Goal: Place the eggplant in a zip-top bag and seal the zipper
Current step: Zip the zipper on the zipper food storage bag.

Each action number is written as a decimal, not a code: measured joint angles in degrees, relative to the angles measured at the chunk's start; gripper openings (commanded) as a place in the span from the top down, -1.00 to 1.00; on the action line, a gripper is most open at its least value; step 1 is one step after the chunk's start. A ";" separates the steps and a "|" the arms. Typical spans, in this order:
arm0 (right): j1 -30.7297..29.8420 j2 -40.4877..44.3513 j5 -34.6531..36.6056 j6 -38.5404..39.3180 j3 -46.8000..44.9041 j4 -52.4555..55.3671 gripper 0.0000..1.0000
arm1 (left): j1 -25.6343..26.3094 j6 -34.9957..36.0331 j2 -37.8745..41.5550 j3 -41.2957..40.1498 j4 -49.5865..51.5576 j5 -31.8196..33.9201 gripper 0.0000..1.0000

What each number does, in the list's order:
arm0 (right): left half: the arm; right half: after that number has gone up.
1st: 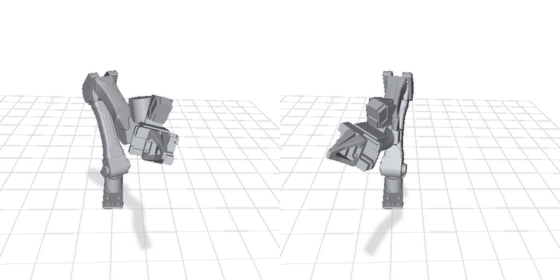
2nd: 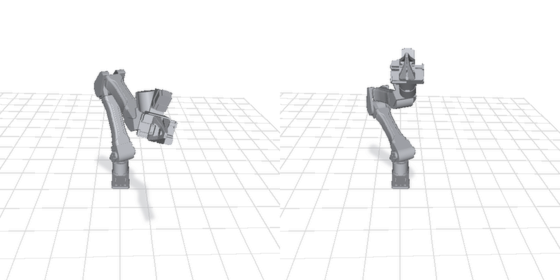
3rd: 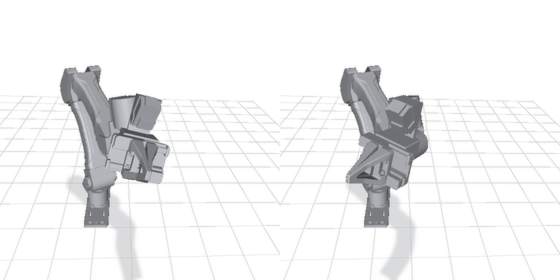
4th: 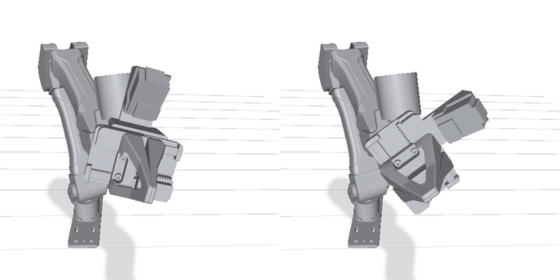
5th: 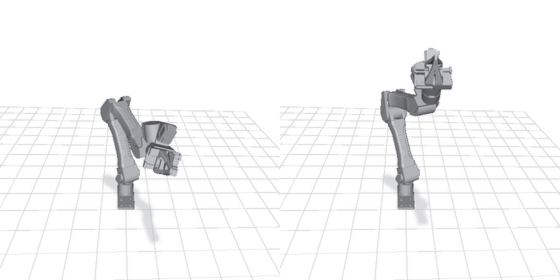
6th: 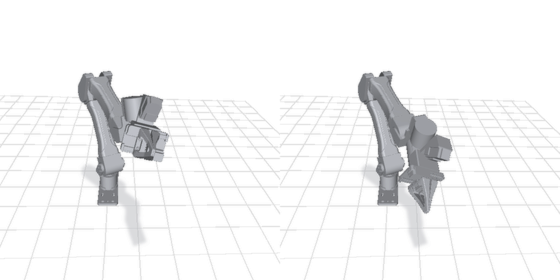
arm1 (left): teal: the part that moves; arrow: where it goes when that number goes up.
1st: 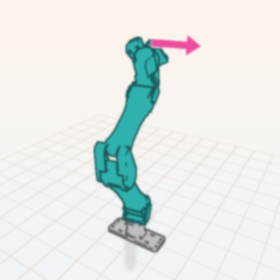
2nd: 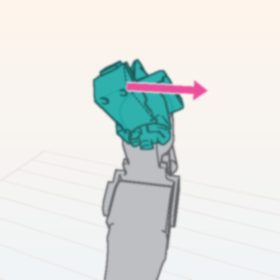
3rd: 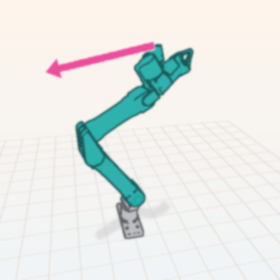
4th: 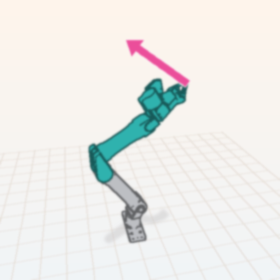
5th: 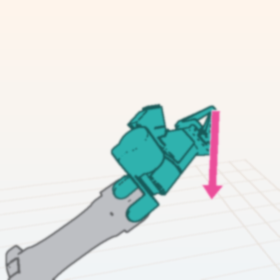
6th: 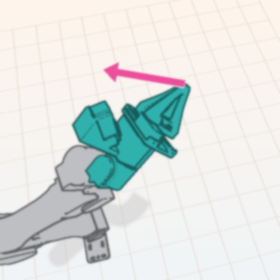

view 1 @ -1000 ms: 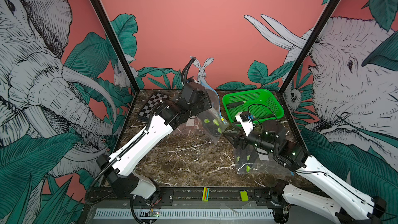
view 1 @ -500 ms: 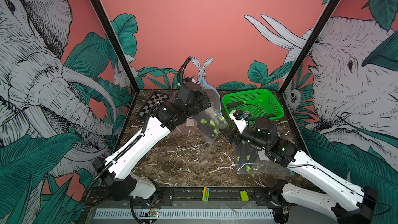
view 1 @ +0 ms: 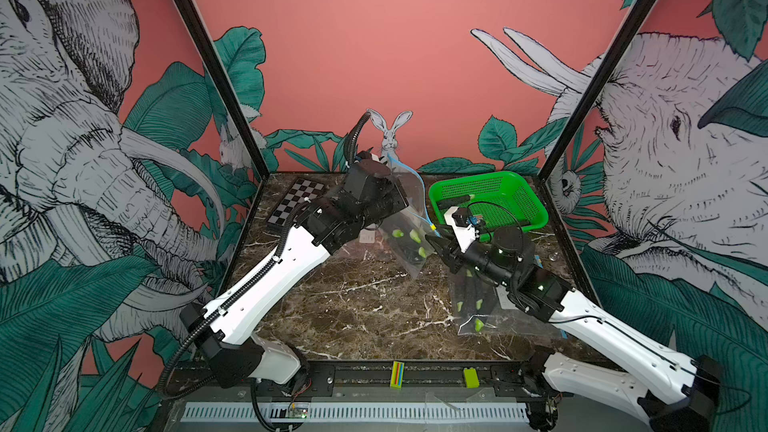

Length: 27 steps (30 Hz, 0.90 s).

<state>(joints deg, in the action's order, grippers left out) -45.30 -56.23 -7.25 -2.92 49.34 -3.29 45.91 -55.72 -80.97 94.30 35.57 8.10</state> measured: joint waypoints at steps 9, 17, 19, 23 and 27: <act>0.00 -0.28 0.22 -0.09 0.00 -0.92 0.76 | 0.00 -0.02 0.15 -0.50 -0.37 -0.39 1.00; 0.00 -0.59 0.37 -0.11 0.00 -0.90 1.00 | 0.00 0.00 0.17 -0.72 -0.44 -0.55 1.00; 0.00 -0.55 0.33 -0.09 0.00 -0.72 1.00 | 0.00 0.00 0.17 -0.79 -0.44 -0.55 1.00; 0.00 -0.44 -0.94 -0.02 1.36 1.60 1.00 | 0.00 0.09 0.31 -1.27 -0.92 -0.46 0.65; 0.09 -0.44 -2.78 0.68 5.16 5.90 1.00 | 0.00 0.76 1.01 -2.47 -1.70 0.13 0.38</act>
<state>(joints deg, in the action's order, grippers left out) -45.21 -56.66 -10.02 -2.24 54.50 2.61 45.91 -54.96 -79.96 91.83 33.87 8.23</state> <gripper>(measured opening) 0.047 0.271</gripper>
